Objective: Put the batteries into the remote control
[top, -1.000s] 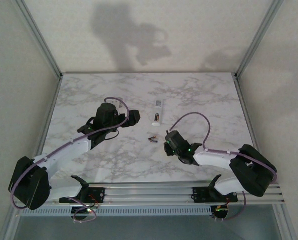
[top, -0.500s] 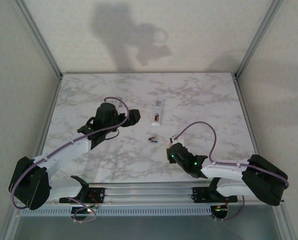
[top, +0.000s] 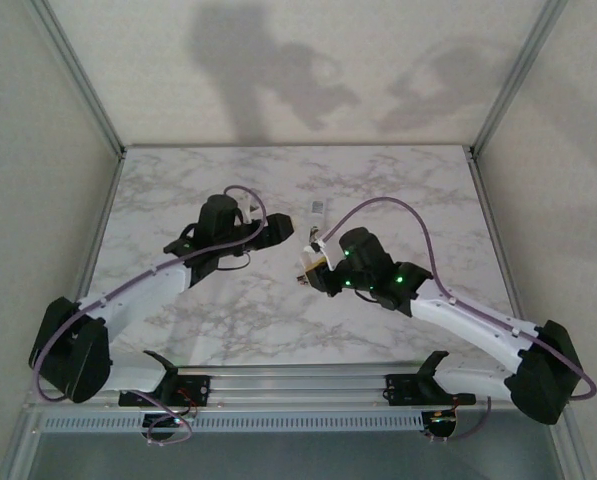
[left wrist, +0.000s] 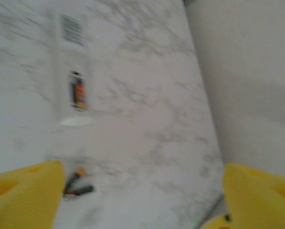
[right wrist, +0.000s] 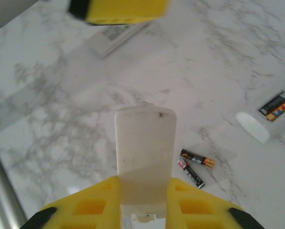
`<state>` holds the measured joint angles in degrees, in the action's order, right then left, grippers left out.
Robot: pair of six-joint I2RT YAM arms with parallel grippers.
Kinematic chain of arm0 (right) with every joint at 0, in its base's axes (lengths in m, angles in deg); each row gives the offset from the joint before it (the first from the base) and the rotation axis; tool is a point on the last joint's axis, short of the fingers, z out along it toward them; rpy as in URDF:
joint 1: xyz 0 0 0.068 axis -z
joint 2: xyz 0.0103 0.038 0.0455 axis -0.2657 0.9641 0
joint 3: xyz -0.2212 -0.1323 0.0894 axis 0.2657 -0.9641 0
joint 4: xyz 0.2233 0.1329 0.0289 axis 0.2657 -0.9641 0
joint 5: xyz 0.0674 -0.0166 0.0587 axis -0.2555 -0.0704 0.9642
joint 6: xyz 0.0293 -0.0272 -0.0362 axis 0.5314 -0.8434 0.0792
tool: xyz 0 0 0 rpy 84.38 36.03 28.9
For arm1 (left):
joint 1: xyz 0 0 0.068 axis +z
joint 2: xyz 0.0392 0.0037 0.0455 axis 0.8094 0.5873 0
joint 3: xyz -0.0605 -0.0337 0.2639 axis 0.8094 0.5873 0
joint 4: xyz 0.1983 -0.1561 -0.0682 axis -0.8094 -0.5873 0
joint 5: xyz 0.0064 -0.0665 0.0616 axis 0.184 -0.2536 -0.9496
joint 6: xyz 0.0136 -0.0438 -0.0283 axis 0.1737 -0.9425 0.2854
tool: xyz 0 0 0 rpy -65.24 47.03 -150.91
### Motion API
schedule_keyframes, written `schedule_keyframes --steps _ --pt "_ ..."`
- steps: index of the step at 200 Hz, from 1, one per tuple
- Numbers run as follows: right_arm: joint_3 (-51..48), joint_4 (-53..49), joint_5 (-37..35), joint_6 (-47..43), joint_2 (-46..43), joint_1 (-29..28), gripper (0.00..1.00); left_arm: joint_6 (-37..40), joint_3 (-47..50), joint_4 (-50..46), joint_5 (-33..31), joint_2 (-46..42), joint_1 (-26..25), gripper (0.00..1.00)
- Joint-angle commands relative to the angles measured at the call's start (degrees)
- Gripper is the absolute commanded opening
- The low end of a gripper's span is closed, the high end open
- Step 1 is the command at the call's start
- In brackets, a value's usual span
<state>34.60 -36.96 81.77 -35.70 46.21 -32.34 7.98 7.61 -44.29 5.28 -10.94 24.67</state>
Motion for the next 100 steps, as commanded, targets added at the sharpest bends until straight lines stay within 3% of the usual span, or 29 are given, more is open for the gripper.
schedule_keyframes --steps 1,31,100 --pt "4.16 -6.42 8.94 -7.79 0.26 3.31 0.23 -5.09 -3.63 2.57 10.81 0.84 -0.76 0.70" --pt "7.58 -8.44 13.15 -7.38 2.56 6.29 0.25 -7.03 -4.48 3.38 14.87 2.63 -0.87 0.54" --pt "11.22 -9.32 13.46 -8.68 6.98 7.31 0.26 -0.09 -8.14 -6.00 15.59 6.77 -3.24 0.50"
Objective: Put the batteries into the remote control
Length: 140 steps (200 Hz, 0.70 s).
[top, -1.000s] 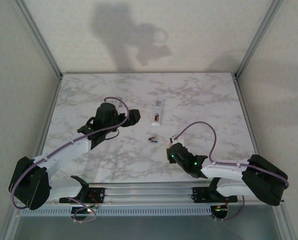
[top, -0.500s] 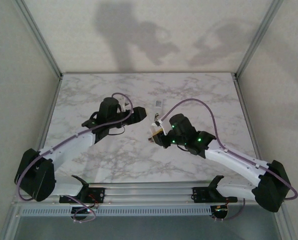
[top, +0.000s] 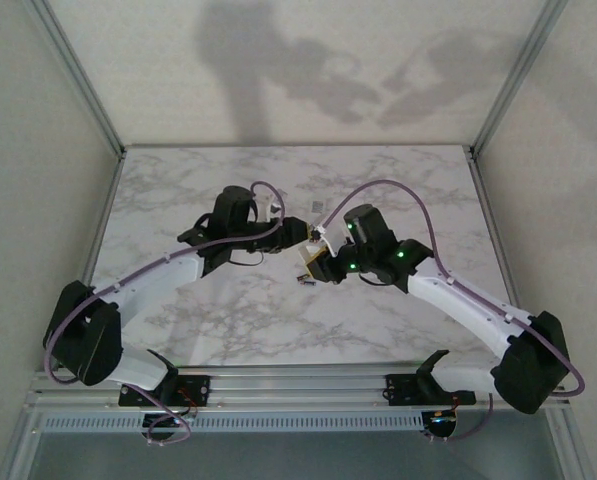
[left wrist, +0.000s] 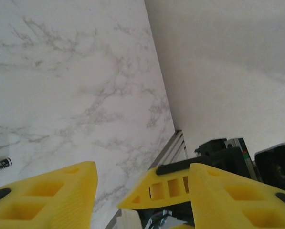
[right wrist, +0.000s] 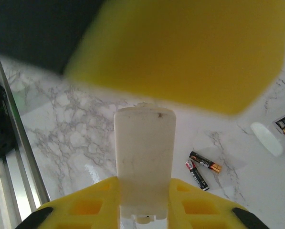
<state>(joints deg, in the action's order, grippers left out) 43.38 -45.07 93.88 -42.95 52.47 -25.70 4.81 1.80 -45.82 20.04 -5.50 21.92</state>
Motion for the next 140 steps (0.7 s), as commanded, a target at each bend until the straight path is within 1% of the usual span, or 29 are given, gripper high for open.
schedule_keyframes --steps 1,23,47,63,85,91,102,111,121,133,140 --pt "2.45 -1.21 1.33 -1.44 0.76 0.67 0.26 3.13 -2.39 -4.63 0.66 1.41 -0.49 0.50" --pt "3.37 -2.19 0.91 -1.88 1.80 1.02 0.26 3.22 -2.27 -5.42 0.02 1.92 -0.55 0.40" --pt "3.69 -2.17 0.62 -1.99 2.54 1.34 0.27 3.27 -2.44 -5.40 0.99 1.90 -0.82 0.26" --pt "3.52 -1.58 0.68 -1.90 2.88 1.56 0.27 3.62 -2.61 -5.49 1.37 1.65 -0.91 0.15" --pt "3.34 -0.78 1.04 -1.81 3.15 1.80 0.27 3.22 -2.45 -4.37 2.90 1.61 -1.02 0.03" --pt "3.43 -0.75 0.96 -1.67 3.25 1.77 0.28 2.96 -2.31 -3.74 3.43 1.57 -1.02 0.00" --pt "3.59 -0.29 0.83 -1.10 3.03 1.97 0.29 2.15 -2.19 -2.57 4.02 1.27 -0.95 0.00" --pt "3.69 0.31 0.71 0.19 2.62 2.28 0.32 1.33 -2.16 -1.48 3.89 0.93 -0.86 0.00" --pt "3.69 1.89 0.61 2.71 1.42 3.03 0.42 -0.46 -1.86 0.94 3.29 0.11 -0.68 0.00" --pt "3.30 4.75 0.53 8.48 -0.21 4.48 0.52 -3.83 -1.11 4.81 1.03 -1.32 0.00 0.00" --pt "2.93 6.72 0.37 13.22 -1.40 5.62 0.56 -6.20 -0.37 7.32 -1.88 -2.51 0.37 0.00"
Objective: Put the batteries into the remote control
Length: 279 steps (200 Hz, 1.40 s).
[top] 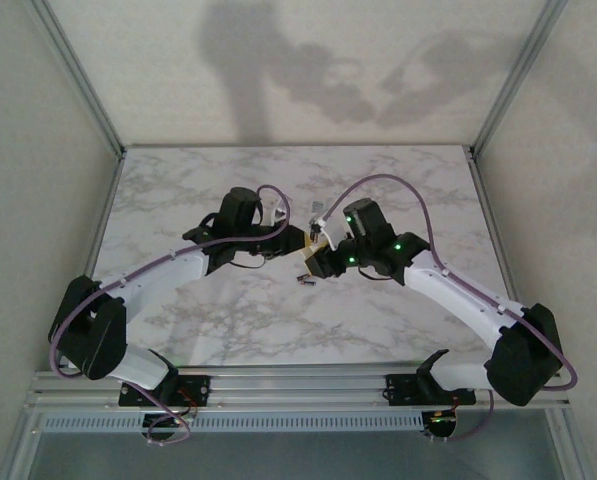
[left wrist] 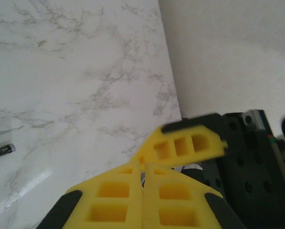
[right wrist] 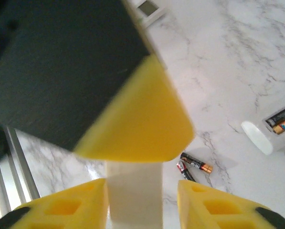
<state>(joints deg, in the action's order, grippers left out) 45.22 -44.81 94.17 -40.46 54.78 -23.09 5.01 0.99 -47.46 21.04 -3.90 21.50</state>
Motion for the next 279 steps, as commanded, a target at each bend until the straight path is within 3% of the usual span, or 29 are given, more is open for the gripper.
schedule_keyframes --steps 1,22,42,82,136,175,230,279 --pt "1.04 6.76 0.12 11.08 -3.85 3.18 0.56 -6.76 0.63 9.36 -3.33 -4.31 0.84 0.00" --pt "0.16 10.67 -1.76 27.46 -6.44 5.99 0.57 -11.92 4.09 17.42 -11.23 -8.06 0.99 0.00" --pt "-0.93 11.12 -4.26 40.11 -7.81 7.26 0.56 -11.48 2.93 15.48 -14.04 -8.33 1.23 0.00" --pt "-2.93 13.17 1.60 58.11 -5.87 9.15 0.36 -11.55 2.50 14.16 -13.99 -7.47 1.34 0.00" --pt "-2.72 13.97 6.66 61.36 -5.05 9.02 0.31 -10.59 2.48 13.00 -15.37 -7.82 1.69 0.00" --pt "-2.39 13.92 6.97 61.02 -5.79 8.82 0.21 -10.06 2.45 12.31 -15.87 -8.10 1.85 0.00" --pt "0.40 15.70 8.32 60.53 -3.62 7.20 0.26 -10.06 2.67 12.34 -15.55 -8.07 1.96 0.00" --pt "0.58 16.47 8.83 60.78 -2.80 6.88 0.23 -10.39 2.76 13.21 -14.95 -7.58 1.96 0.00"
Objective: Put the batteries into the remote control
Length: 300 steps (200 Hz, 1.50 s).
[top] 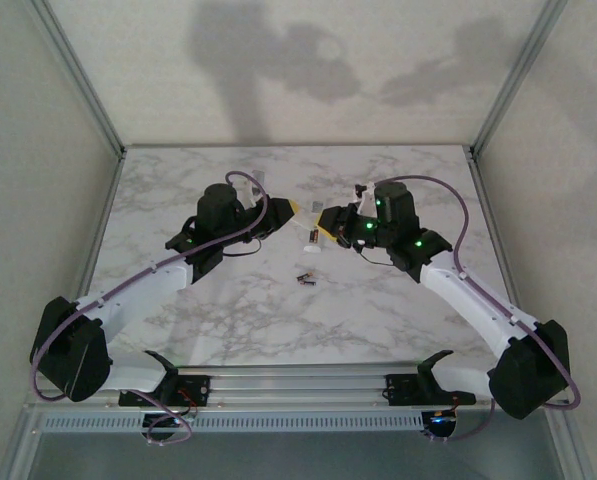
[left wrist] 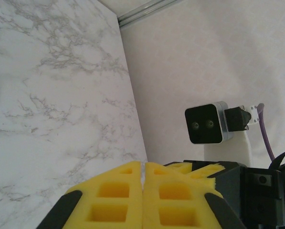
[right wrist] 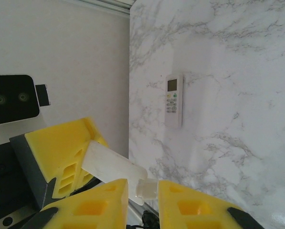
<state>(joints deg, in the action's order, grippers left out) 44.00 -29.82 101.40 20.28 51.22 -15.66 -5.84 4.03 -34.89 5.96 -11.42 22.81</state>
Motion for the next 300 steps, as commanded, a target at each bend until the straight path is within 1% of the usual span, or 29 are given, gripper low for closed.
schedule_keyframes --steps 1,90,136,149,183,192,204,212,216,223,236,247,256,268,286,300 --pt "1.78 1.52 1.61 0.11 0.74 -0.56 0.23 0.46 -0.28 0.68 0.14 -0.07 0.64 0.00" --pt "0.74 5.40 2.71 3.29 2.11 -1.68 0.21 -0.70 0.55 2.35 0.66 0.11 0.69 0.00" --pt "-1.14 11.35 2.70 6.89 2.44 -2.02 0.21 -2.58 1.46 5.29 1.77 0.46 0.65 0.00" --pt "-0.97 10.49 2.21 6.30 1.99 -2.02 0.21 -2.30 1.48 4.66 1.41 0.30 0.66 0.00" --pt "-0.35 4.00 -0.91 3.02 0.08 -2.02 0.24 -1.14 2.12 3.18 -0.88 -1.01 1.31 0.00" --pt "-0.80 2.60 -2.64 2.80 -1.15 -2.06 0.27 -1.05 2.73 3.24 -1.95 -1.52 1.64 0.00" --pt "-2.02 1.64 -6.05 4.34 -3.37 -2.22 0.34 -0.30 3.51 3.26 -4.58 -2.28 1.79 0.00" --pt "-3.17 2.19 -8.22 6.63 -4.88 -2.66 0.40 0.67 3.90 3.67 -6.57 -2.57 1.75 0.00" --pt "-3.94 2.76 -9.17 9.14 -5.53 -2.93 0.44 1.30 4.14 3.99 -7.75 -2.69 1.62 0.00" --pt "-5.38 5.76 -10.62 12.75 -6.67 -3.85 0.50 2.61 4.78 5.09 -10.07 -3.02 1.31 0.00" --pt "-7.66 12.45 -14.29 19.61 -8.17 -6.37 0.65 3.72 7.42 10.76 -14.48 -3.86 0.63 0.00" --pt "-8.44 15.88 -18.15 23.59 -8.59 -8.72 0.73 2.28 10.33 17.52 -16.57 -4.43 0.27 0.00" --pt "-8.94 19.75 -21.04 25.85 -8.41 -10.02 0.75 0.12 11.91 22.31 -17.80 -4.55 0.11 0.00" --pt "-9.05 25.41 -23.47 27.05 -7.33 -10.59 0.75 -2.10 13.19 26.73 -20.12 -4.70 -0.59 0.00" --pt "-8.09 31.70 -26.29 29.12 -4.75 -10.66 0.70 -2.17 13.26 29.45 -24.60 -5.10 -2.42 0.00" --pt "-6.55 35.54 -27.11 31.81 -1.46 -10.98 0.67 -1.10 12.87 30.97 -26.48 -5.25 -3.43 0.00"
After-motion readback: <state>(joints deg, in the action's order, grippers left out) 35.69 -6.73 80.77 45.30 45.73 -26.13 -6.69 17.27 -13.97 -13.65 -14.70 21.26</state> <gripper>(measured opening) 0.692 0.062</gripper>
